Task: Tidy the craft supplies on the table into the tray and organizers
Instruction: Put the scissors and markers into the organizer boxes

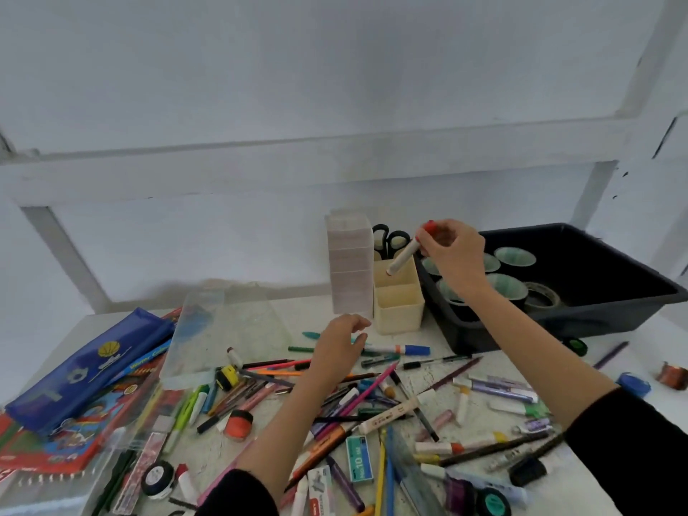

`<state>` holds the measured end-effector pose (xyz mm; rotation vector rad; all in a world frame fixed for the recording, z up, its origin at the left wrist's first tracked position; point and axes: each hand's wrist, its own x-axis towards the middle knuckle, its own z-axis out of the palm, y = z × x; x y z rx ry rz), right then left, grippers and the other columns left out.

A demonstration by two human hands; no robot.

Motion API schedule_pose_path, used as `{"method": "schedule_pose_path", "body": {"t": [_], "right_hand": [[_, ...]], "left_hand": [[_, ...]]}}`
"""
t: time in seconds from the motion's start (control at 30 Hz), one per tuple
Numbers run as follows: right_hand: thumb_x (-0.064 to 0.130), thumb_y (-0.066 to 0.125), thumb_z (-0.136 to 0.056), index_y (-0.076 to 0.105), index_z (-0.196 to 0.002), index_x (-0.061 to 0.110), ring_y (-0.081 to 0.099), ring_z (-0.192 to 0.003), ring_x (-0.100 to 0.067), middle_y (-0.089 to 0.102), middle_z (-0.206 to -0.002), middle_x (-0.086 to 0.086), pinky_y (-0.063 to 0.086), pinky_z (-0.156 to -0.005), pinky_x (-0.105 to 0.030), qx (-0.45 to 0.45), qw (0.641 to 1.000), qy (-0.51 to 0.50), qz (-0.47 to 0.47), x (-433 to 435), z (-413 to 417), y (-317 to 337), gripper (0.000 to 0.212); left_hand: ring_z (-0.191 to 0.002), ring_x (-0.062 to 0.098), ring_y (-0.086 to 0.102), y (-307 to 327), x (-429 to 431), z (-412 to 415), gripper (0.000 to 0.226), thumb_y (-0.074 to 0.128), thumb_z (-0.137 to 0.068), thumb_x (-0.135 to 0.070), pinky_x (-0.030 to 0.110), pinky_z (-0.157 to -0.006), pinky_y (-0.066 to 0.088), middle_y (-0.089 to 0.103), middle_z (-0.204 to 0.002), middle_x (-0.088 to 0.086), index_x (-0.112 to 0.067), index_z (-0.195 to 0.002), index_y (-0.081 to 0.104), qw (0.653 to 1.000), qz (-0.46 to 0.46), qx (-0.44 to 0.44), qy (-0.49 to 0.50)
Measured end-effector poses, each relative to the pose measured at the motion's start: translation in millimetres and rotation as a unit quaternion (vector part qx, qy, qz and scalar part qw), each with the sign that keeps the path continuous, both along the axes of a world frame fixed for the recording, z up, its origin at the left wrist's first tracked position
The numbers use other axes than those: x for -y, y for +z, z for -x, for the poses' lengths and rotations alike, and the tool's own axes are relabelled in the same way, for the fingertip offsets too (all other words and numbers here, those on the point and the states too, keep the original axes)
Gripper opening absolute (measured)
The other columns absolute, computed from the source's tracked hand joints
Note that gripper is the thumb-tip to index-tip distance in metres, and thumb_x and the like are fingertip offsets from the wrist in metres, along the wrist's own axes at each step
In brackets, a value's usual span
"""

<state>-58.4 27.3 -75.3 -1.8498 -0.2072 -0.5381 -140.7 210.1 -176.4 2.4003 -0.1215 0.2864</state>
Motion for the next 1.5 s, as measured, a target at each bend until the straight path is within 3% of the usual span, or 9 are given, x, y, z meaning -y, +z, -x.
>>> {"method": "schedule_pose_path", "body": {"t": [0.13,0.23,0.37,0.63,0.87,0.97,1.1,1.33,1.5], "right_hand": [[0.021,0.068,-0.085,0.067,-0.096,0.006,0.065,-0.079,-0.021,0.069,-0.085,-0.008,0.054,-0.083,-0.038,0.001,0.997,-0.012,0.071,0.6,-28.5,-8.7,0.018],[0.021,0.068,-0.084,0.068,-0.100,0.005,0.061,-0.081,-0.016,0.069,-0.090,-0.008,0.049,-0.081,-0.026,-0.020,0.990,-0.015,0.137,-4.6,-40.3,-29.1,0.022],[0.016,0.066,-0.086,0.066,-0.106,0.004,0.059,-0.087,-0.016,0.067,-0.097,-0.009,0.046,-0.082,-0.024,-0.043,0.982,0.006,0.183,-10.1,-45.8,-51.9,0.024],[0.008,0.064,-0.086,0.064,-0.105,0.003,0.063,-0.089,-0.021,0.067,-0.095,-0.013,0.049,-0.077,-0.025,-0.074,0.971,0.032,0.225,-16.3,-47.3,-76.6,0.020],[0.012,0.058,-0.090,0.058,-0.115,-0.001,0.062,-0.099,-0.029,0.066,-0.105,-0.017,0.049,-0.086,-0.034,-0.117,0.962,0.041,0.242,-17.5,-42.7,-69.2,0.029],[0.008,0.057,-0.090,0.054,-0.122,0.000,0.059,-0.103,-0.026,0.064,-0.110,-0.017,0.048,-0.088,-0.030,-0.139,0.970,0.053,0.193,-11.0,-36.2,-58.4,0.034],[0.004,0.055,-0.089,0.061,-0.113,0.003,0.058,-0.090,-0.020,0.065,-0.102,-0.016,0.046,-0.073,-0.020,-0.136,0.977,0.053,0.156,6.9,-29.3,-47.5,0.025],[-0.002,0.052,-0.088,0.068,-0.095,0.008,0.063,-0.086,-0.023,0.069,-0.092,-0.012,0.053,-0.085,-0.034,-0.150,0.981,0.043,0.117,27.8,-8.5,-50.7,0.020],[-0.003,0.051,-0.089,0.069,-0.100,0.005,0.062,-0.091,-0.014,0.068,-0.095,-0.004,0.050,-0.086,-0.024,-0.149,0.982,0.046,0.106,29.5,-3.0,-60.7,0.023]], "left_hand": [[-0.118,0.015,0.049,-7.6,19.2,-23.2,0.032,0.051,-0.094,-0.012,0.024,-0.102,0.034,0.056,-0.128,0.002,-0.015,-0.125,0.056,0.996,-0.068,-0.033,-0.044],[-0.124,0.018,0.044,-14.9,28.7,-36.1,0.037,0.053,-0.094,-0.016,0.028,-0.105,0.032,0.051,-0.135,0.002,-0.016,-0.130,0.052,0.985,-0.137,-0.068,-0.080],[-0.116,0.022,0.051,-23.6,35.3,-42.1,0.033,0.053,-0.094,-0.017,0.035,-0.101,0.039,0.057,-0.127,0.005,-0.015,-0.127,0.054,0.967,-0.209,-0.101,-0.108],[-0.112,0.023,0.049,-26.0,33.3,-44.5,0.039,0.055,-0.087,0.003,0.033,-0.093,0.043,0.056,-0.121,0.007,-0.012,-0.123,0.058,0.962,-0.244,0.004,-0.123],[-0.089,0.017,0.055,13.5,18.7,-26.5,0.013,0.053,-0.093,-0.012,0.031,-0.079,0.048,0.060,-0.100,0.002,-0.011,-0.104,0.060,0.991,-0.081,0.076,-0.072],[-0.089,0.016,0.055,32.0,13.7,-23.5,0.023,0.049,-0.095,-0.015,0.028,-0.079,0.048,0.058,-0.102,0.003,-0.011,-0.118,0.053,0.991,-0.053,0.094,-0.077],[-0.091,0.015,0.056,48.2,11.3,-32.5,0.026,0.048,-0.097,-0.018,0.028,-0.086,0.050,0.055,-0.105,0.002,-0.012,-0.121,0.054,0.990,0.011,0.126,-0.067],[-0.080,0.008,0.060,77.0,31.4,-61.3,0.015,0.061,-0.087,-0.003,0.007,-0.073,0.048,0.061,-0.090,0.004,-0.010,-0.099,0.055,0.958,0.208,0.198,0.022],[-0.073,0.012,0.056,63.4,52.5,-93.2,0.018,0.057,-0.089,-0.001,0.024,-0.071,0.052,0.056,-0.082,-0.002,-0.012,-0.101,0.050,0.965,0.215,0.151,0.020]]}}
